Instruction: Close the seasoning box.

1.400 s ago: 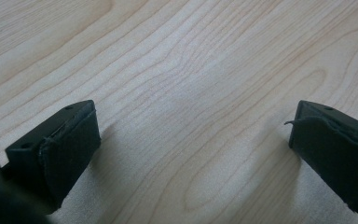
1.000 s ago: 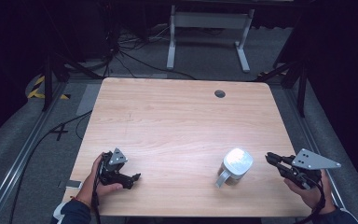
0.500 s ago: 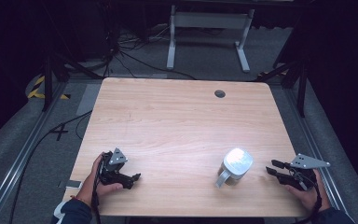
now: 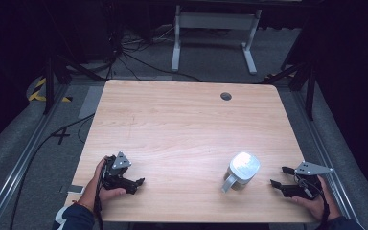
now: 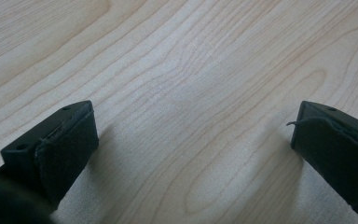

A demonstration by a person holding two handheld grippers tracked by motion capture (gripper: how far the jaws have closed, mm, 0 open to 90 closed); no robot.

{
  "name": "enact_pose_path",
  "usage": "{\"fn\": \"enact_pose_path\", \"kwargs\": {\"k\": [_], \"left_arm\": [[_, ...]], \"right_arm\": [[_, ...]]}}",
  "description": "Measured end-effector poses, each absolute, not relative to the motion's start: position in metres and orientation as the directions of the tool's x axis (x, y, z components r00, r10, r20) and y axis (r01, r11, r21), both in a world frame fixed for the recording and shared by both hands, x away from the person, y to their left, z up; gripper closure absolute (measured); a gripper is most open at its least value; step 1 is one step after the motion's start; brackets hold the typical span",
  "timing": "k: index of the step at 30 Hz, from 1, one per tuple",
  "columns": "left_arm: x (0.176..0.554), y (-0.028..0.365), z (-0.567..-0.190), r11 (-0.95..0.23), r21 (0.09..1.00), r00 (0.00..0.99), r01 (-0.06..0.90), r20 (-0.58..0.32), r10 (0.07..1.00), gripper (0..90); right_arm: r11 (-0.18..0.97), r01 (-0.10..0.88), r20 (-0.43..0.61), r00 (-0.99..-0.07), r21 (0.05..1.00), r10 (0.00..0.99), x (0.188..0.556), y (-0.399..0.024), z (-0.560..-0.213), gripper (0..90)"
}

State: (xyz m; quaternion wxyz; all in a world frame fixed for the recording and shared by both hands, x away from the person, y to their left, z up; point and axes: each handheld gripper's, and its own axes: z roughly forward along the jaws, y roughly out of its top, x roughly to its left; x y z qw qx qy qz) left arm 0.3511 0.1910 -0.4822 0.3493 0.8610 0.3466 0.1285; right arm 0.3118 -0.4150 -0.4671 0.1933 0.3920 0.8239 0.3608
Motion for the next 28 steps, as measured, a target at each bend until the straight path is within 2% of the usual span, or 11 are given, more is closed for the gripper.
{"fn": "enact_pose_path", "kwargs": {"k": [28], "left_arm": [[0.3532, 0.1915, -0.4820, -0.525, 0.689, 0.737, 0.500, -0.020, 0.676, 0.1]], "right_arm": [[0.432, 0.510, -0.037, -0.614, 0.744, 0.789, 0.3118, -0.4146, -0.4671, 20.9]]}}
